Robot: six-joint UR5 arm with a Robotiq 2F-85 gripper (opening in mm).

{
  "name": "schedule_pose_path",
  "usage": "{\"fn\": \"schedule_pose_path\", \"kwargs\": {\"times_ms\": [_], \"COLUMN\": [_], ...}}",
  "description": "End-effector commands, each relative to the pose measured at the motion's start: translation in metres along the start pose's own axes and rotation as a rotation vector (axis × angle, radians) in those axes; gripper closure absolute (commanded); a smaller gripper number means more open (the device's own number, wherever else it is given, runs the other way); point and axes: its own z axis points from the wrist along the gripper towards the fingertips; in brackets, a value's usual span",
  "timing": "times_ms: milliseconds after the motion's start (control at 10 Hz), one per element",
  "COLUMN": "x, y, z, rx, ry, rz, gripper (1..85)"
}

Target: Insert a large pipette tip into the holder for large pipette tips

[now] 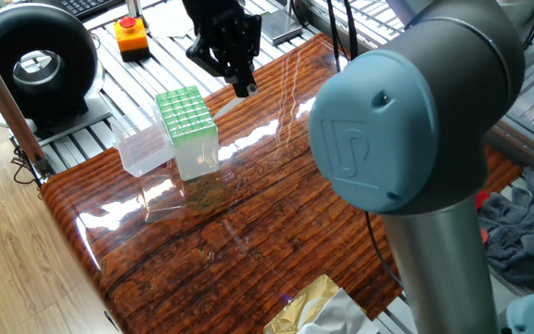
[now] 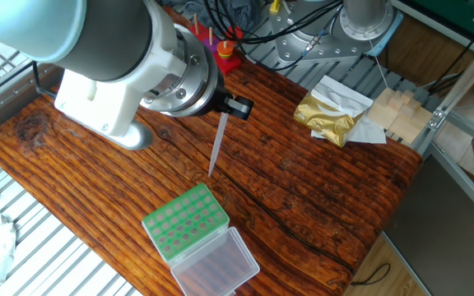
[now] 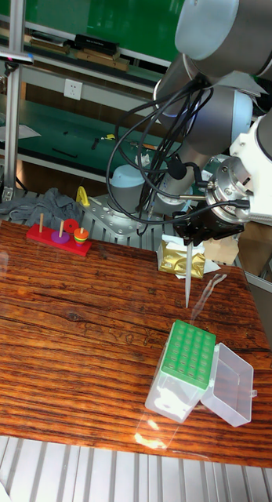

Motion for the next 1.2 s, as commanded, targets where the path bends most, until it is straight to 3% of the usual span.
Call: {"fn": "schedule_pose_path", "kwargs": {"times_ms": [0, 100, 200, 300, 1100], "x": [-0.001, -0.004, 0.000, 0.003, 0.003], "y": [-0.002, -0.007, -0.005, -0.011, -0.013], "z": [-0.003, -0.002, 0.000, 0.000, -0.003], "rx": [0.011, 0.031, 0.024, 0.044, 0.056], "ry": [-0.023, -0.052, -0.056, -0.059, -0.066], "rz": [-0.012, -0.018, -0.011, -0.004, 0.006], "gripper": [84.7, 84.7, 84.7, 84.7, 84.7]}}
